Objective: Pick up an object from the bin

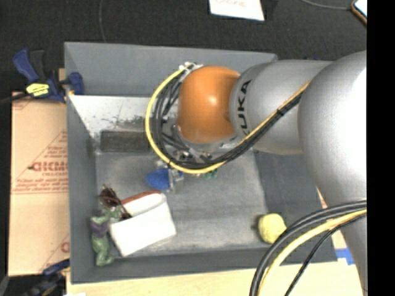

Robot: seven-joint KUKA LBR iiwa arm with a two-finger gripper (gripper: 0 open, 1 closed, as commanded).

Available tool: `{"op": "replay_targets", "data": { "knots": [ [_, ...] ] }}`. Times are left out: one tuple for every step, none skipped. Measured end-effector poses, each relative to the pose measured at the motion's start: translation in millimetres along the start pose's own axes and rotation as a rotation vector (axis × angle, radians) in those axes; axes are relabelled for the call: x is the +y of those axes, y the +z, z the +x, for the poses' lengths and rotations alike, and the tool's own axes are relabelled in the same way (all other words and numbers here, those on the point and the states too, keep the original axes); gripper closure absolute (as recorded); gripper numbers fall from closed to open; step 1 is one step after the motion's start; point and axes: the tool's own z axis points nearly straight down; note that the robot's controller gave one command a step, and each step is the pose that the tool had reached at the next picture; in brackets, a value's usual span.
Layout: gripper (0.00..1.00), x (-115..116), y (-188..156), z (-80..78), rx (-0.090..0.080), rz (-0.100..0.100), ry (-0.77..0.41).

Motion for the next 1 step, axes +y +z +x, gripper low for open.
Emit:
{"op": "replay_targets", "data": {
  "knots": [
    [1.0, -0.4, -33.2, -2.7, -0.01, 0.002, 0.0]
  ]
}}
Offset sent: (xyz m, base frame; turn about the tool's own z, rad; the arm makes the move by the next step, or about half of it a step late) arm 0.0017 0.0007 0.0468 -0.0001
